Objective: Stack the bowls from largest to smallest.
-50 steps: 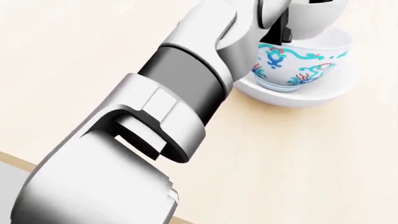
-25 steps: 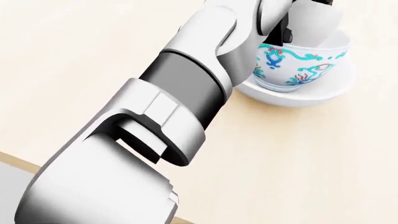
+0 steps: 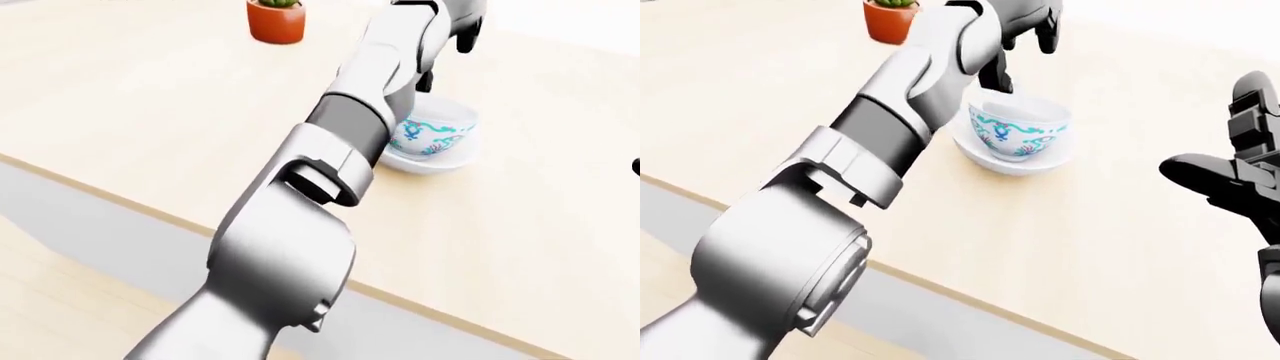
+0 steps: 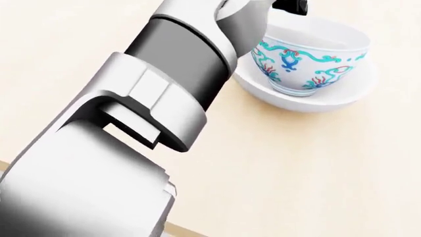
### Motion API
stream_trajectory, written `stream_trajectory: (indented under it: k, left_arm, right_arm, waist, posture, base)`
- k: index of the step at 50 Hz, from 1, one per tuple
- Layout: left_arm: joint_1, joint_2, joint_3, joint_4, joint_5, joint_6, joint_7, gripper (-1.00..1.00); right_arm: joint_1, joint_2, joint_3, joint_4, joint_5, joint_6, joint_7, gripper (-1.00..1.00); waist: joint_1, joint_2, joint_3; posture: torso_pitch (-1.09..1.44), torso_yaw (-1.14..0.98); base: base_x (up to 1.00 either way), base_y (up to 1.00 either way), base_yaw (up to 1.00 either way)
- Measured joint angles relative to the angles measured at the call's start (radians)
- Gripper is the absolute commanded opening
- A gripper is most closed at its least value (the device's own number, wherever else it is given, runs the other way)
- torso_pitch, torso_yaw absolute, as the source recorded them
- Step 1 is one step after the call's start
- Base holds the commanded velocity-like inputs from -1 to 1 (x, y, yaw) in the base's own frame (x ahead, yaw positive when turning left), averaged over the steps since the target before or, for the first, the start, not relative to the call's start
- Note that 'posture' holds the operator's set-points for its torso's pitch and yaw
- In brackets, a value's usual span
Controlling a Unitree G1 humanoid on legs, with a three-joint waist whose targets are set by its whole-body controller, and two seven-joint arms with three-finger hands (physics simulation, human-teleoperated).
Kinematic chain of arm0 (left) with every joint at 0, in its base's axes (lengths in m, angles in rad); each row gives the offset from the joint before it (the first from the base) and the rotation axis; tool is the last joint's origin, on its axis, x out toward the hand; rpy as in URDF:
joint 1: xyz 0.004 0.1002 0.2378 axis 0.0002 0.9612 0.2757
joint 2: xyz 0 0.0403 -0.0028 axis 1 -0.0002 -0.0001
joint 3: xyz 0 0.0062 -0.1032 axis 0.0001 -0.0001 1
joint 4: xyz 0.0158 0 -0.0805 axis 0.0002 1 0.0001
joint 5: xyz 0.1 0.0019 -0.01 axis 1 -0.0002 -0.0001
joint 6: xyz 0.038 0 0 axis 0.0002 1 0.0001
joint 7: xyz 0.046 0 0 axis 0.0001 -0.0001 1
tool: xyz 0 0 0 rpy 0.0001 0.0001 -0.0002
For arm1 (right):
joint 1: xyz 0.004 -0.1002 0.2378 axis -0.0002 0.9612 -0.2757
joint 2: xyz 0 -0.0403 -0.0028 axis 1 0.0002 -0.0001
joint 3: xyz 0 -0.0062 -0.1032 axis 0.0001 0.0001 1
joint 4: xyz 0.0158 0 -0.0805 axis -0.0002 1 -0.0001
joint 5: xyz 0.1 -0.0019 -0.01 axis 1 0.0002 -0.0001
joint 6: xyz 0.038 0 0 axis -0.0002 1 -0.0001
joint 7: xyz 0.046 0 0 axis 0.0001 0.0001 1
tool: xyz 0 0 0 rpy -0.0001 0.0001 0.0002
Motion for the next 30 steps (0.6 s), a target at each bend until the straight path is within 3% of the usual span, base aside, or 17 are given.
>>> stream_trajectory:
  k: [8, 14, 18, 22, 30]
  left_arm:
    - [0.033, 0.093, 0.02, -0.124, -0.02, 0.005, -0.062, 0.11]
    - [0.16, 0.234, 0.049, -0.384, -0.038, 0.064, -0.157, 0.12]
    - [0.264, 0.296, 0.063, -0.619, -0.033, 0.119, -0.248, 0.1]
    - [0.4, 0.342, 0.091, -0.844, -0.025, 0.176, -0.329, 0.09]
    - [0.629, 0.479, 0.161, -1.071, -0.055, 0.208, -0.402, 0.11]
  right_arm:
    - [-0.037, -0.072, 0.009, -0.005, 0.067, 0.006, -0.064, 1.0]
    - [-0.061, -0.163, -0.021, 0.015, 0.127, 0.023, -0.11, 1.0]
    - [-0.072, -0.241, -0.06, 0.05, 0.182, 0.031, -0.124, 1.0]
    - [-0.049, -0.26, -0.103, 0.073, 0.187, 0.023, -0.097, 1.0]
    - [0.052, -0.264, -0.284, 0.118, 0.163, 0.072, 0.05, 1.0]
  waist:
    - [-0.001, 0.004, 0.004]
    - [-0.002, 0.016, 0.014]
    - [0.0, 0.017, 0.015]
    - [0.001, 0.014, 0.017]
    - [0.001, 0.021, 0.026]
  posture:
    - [0.0, 0.0]
    - [0.0, 0.0]
    - [0.0, 0.0]
    - [0.0, 0.0]
    - [0.0, 0.0]
  base:
    - [0.0, 0.0, 0.0]
    - [0.0, 0.0, 0.0]
    - [0.0, 0.0, 0.0]
    - [0.0, 0.0, 0.0]
    - [0.0, 0.0, 0.0]
